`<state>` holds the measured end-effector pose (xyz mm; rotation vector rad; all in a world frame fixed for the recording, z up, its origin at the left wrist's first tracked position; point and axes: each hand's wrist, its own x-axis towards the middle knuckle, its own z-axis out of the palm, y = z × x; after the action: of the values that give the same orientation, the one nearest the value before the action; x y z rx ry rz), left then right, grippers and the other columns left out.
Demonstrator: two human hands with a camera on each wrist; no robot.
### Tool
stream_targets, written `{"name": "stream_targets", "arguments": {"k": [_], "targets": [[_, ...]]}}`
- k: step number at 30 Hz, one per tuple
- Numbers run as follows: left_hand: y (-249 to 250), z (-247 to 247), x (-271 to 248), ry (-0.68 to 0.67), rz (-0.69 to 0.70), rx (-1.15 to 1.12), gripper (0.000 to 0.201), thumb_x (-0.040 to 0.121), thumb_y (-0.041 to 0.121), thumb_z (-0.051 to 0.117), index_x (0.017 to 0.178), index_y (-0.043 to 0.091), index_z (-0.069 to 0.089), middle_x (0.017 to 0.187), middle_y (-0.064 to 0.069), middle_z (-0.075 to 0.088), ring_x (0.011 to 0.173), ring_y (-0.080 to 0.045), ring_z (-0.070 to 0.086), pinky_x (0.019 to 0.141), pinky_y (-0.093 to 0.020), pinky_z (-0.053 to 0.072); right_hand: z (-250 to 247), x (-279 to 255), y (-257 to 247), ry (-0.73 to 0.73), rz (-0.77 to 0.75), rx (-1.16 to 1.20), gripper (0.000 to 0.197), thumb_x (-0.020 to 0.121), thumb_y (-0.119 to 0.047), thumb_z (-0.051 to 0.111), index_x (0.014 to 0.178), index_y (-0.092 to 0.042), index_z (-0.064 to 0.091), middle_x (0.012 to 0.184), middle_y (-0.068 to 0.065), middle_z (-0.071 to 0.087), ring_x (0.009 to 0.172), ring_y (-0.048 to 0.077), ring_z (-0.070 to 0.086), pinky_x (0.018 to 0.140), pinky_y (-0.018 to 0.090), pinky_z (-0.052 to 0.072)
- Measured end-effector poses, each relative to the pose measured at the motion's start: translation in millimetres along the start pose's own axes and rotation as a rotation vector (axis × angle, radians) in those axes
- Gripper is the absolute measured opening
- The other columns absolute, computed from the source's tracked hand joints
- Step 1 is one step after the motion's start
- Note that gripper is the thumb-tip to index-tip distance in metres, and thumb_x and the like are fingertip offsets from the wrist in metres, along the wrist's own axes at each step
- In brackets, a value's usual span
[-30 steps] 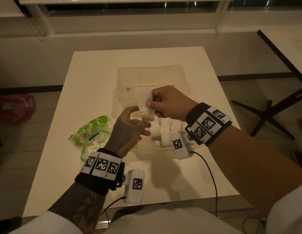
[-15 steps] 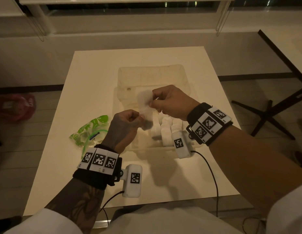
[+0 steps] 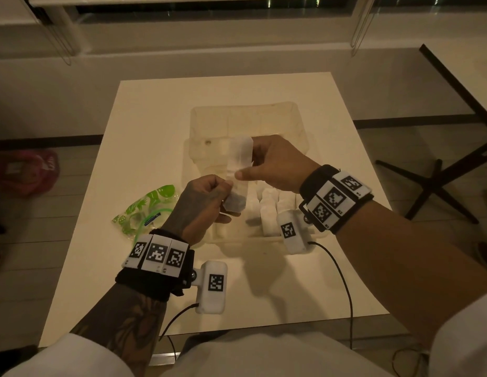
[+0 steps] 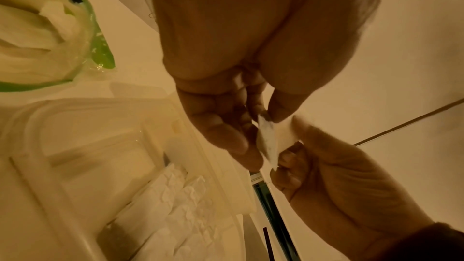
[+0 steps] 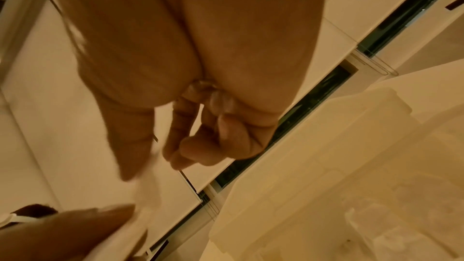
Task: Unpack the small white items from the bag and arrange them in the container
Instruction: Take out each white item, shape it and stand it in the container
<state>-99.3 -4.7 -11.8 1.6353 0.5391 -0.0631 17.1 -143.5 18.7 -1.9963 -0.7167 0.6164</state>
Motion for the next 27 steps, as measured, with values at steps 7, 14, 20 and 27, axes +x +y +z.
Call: {"name": "stream_targets", "arguments": {"k": [7, 14, 20, 27], "targets": [[1, 5, 2, -0.026, -0.043, -0.160, 0.021, 0.099, 0.021, 0.051, 0.099, 0.004, 0.062, 0.083, -0.010, 0.071, 0.061, -0.020, 0.067, 0.053, -0.027, 0.049, 4, 2, 4, 0.065, -0.102, -0.091, 0.014, 0.075, 0.002, 0.073, 0.078, -0.011, 0.069, 0.079, 0.008, 0.069, 0.074, 0.026, 0.064, 0.073, 0.044, 0.056], [2, 2, 1, -0.071, -0.020, -0.243, 0.015, 0.098, 0.016, 0.050, 0.096, 0.008, 0.063, 0.081, -0.008, 0.070, 0.065, -0.019, 0.065, 0.053, -0.025, 0.049, 3, -1, 2, -0.052, -0.070, -0.138, 0.017, 0.073, -0.018, 0.079, 0.088, -0.021, 0.074, 0.091, -0.005, 0.064, 0.069, 0.007, 0.053, 0.065, 0.026, 0.050], [1, 0, 2, -0.047, -0.011, -0.324, 0.017, 0.098, 0.004, 0.043, 0.101, 0.005, 0.060, 0.083, -0.010, 0.069, 0.065, -0.020, 0.068, 0.054, -0.025, 0.053, 6, -4, -2, -0.051, 0.017, 0.013, 0.042, 0.090, -0.058, 0.050, 0.085, -0.027, 0.077, 0.103, -0.012, 0.064, 0.073, 0.007, 0.055, 0.070, 0.024, 0.040], [3, 2, 2, -0.080, -0.046, -0.428, 0.029, 0.104, 0.025, 0.034, 0.102, 0.009, 0.059, 0.094, -0.013, 0.071, 0.071, -0.024, 0.071, 0.057, -0.029, 0.055, 10, 5, 4, -0.014, -0.030, -0.055, 0.025, 0.080, -0.014, 0.077, 0.102, -0.016, 0.065, 0.077, 0.001, 0.064, 0.063, 0.009, 0.057, 0.065, 0.028, 0.052]]}}
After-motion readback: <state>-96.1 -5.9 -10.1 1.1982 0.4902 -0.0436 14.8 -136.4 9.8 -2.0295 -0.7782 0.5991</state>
